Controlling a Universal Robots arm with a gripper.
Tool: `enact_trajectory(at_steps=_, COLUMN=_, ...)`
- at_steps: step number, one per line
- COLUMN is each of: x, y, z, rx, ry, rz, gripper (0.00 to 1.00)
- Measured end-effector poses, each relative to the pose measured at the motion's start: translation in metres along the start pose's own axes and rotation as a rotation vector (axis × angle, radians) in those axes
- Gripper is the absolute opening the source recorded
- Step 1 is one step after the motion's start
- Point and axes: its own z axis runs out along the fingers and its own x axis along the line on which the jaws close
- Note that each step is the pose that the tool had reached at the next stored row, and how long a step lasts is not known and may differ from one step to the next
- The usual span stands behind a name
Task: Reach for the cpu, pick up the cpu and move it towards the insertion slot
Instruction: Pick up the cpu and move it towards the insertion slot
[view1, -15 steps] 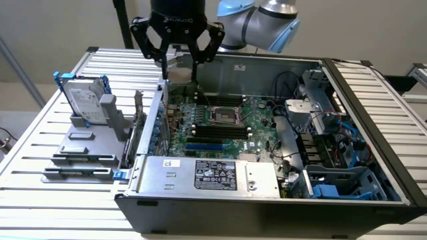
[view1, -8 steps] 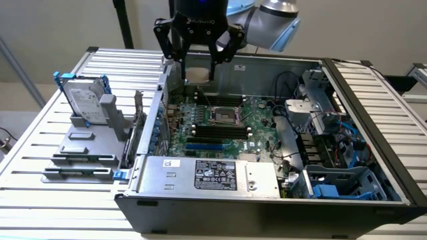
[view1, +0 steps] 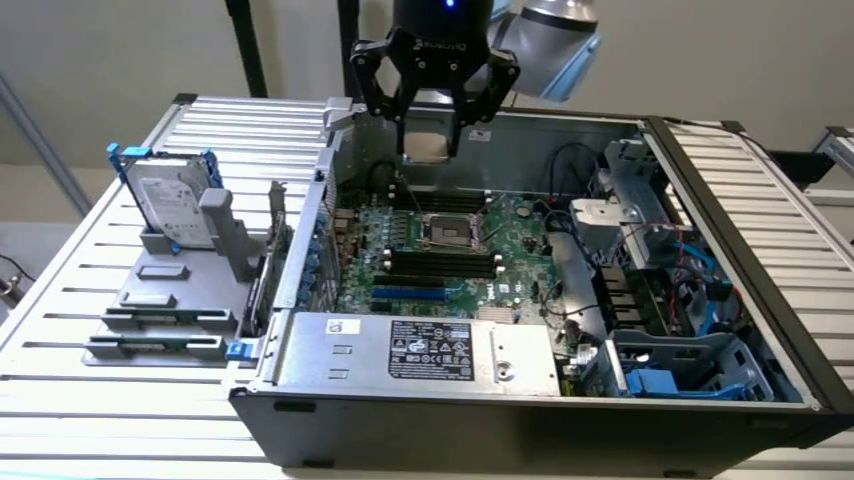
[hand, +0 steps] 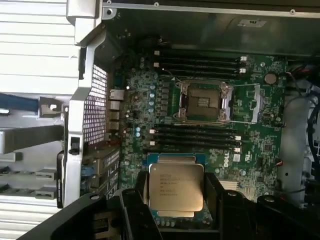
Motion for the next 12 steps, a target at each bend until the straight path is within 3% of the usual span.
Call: enact_trajectory(at_steps=12, x=-0.038, y=0.0296, z=0.016, rx=0.0015, ry=0.0, rz=0.0, gripper=0.55)
